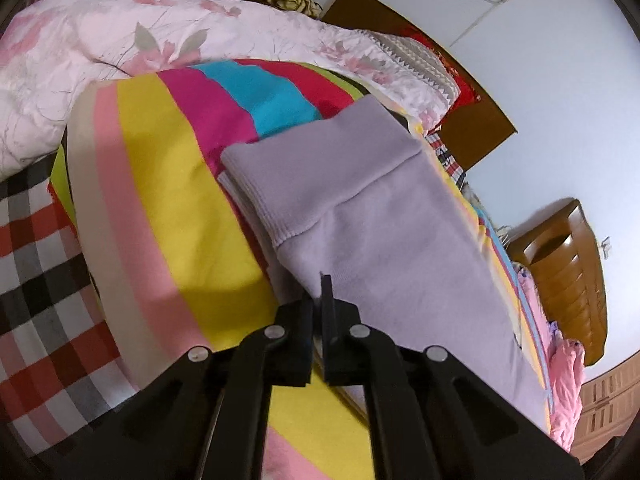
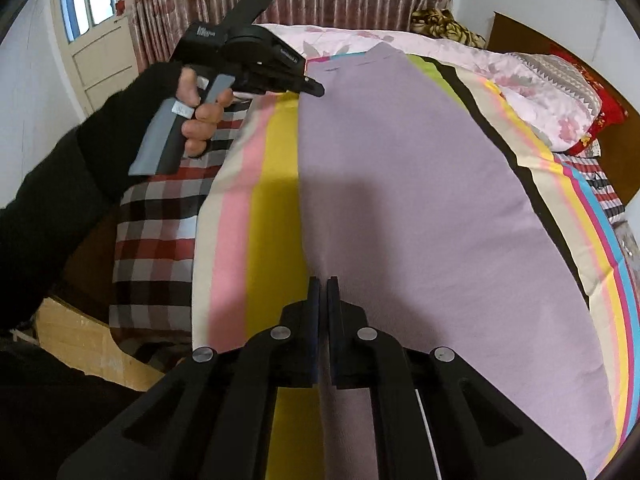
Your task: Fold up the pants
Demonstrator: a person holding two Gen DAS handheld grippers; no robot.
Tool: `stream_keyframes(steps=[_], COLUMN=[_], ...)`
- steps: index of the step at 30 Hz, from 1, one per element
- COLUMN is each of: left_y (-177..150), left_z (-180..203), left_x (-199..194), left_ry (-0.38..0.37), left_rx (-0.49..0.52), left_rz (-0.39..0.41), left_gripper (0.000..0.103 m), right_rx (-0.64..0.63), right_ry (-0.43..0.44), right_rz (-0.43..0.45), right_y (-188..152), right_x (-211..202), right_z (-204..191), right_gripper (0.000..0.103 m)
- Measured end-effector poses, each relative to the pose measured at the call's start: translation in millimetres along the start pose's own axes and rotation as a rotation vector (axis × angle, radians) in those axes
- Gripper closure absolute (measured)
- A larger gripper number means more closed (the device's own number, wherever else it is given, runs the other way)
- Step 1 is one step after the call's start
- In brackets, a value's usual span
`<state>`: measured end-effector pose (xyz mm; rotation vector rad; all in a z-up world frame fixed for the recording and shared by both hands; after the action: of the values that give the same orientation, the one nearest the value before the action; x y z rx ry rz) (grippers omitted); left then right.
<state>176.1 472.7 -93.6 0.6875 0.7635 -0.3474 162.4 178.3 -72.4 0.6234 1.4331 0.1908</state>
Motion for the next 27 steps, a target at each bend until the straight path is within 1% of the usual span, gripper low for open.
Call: stream_keyframes(steps=[3, 5, 6, 7, 8, 9, 10, 11, 12, 13, 14, 15, 16, 17, 18, 19, 20, 22, 24, 25, 26, 27], left_y=[3, 3, 2, 1, 0, 0, 0, 0, 1, 2, 3, 2, 0, -3, -6, -11, -21, -40, -61, -72, -87, -102], left_z=[5, 5, 5, 5, 5, 6, 5, 5, 4, 6, 14, 25, 35, 59, 75, 96, 129, 178, 214, 230, 247, 259], left_x=[-5, 2, 7, 9, 9, 7, 4, -2, -9, -24, -41, -54, -63, -73, -75, -74, -66, -49, -30, -18, -5, 10], left_ry=[0.010, 0.023, 0.036, 0.046, 0.050, 0.054, 0.071, 0.101, 0.171, 0.287, 0.356, 0.377, 0.369, 0.312, 0.268, 0.211, 0.127, 0.039, -0.007, -0.016, -0.022, -0.022], left_rx=[0.022, 0.032, 0.051, 0.068, 0.078, 0.090, 0.093, 0.090, 0.089, 0.095, 0.121, 0.151, 0.173, 0.215, 0.247, 0.294, 0.378, 0.490, 0.567, 0.604, 0.656, 0.707], left_rz=[0.016, 0.000, -0.008, 0.000, 0.005, 0.009, 0.015, 0.030, 0.052, 0.110, 0.182, 0.229, 0.253, 0.270, 0.264, 0.244, 0.192, 0.122, 0.068, 0.042, 0.011, -0.020], left_gripper=[0.100, 0.100, 0.099, 0.096, 0.096, 0.094, 0.083, 0.062, 0.044, 0.021, 0.020, 0.020, 0.017, 0.013, 0.011, 0.006, 0.004, 0.004, 0.002, 0.002, 0.002, 0.002], right_rx=[-0.001, 0.000, 0.006, 0.013, 0.025, 0.045, 0.054, 0.055, 0.053, 0.057, 0.060, 0.074, 0.094, 0.133, 0.166, 0.209, 0.244, 0.365, 0.481, 0.529, 0.566, 0.628], right_ry=[-0.006, -0.008, -0.011, -0.015, -0.007, 0.015, 0.016, 0.014, 0.037, 0.064, 0.064, 0.075, 0.086, 0.079, 0.061, 0.025, -0.012, -0.155, -0.301, -0.375, -0.408, -0.416], right_rz=[0.022, 0.012, -0.005, -0.001, 0.009, 0.009, 0.009, 0.009, 0.008, 0.001, 0.012, 0.037, 0.058, 0.097, 0.122, 0.144, 0.157, 0.169, 0.145, 0.120, 0.096, 0.064], right_y=[3, 2, -1, -3, -3, -3, -4, -4, -7, -9, -11, -13, -15, -19, -22, -27, -32, -51, -77, -93, -106, -125], right_x=[-10, -6, 3, 7, 8, 8, 7, 7, 5, 2, -3, -14, -23, -37, -47, -57, -64, -81, -93, -99, -102, -104], right_z=[1, 1, 1, 0, 0, -1, -1, -2, -6, -10, -12, -12, -10, 0, 9, 24, 37, 84, 127, 146, 158, 172], right_gripper=[0.098, 0.098, 0.096, 0.094, 0.085, 0.080, 0.077, 0.061, 0.044, 0.043, 0.043, 0.044, 0.044, 0.044, 0.044, 0.043, 0.043, 0.040, 0.030, 0.028, 0.028, 0.027])
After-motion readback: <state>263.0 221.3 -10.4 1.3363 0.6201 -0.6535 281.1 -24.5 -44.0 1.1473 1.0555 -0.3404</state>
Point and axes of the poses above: each gripper's, at about its wrist camera, not at the fingertips, and x roughly the way its jaws point, z to its right, y to its top, the point moved 5 cm from there along x, roughly the way its jaws point, and after that the axes turned 4 degrees about -z, right-handed, at the moved point
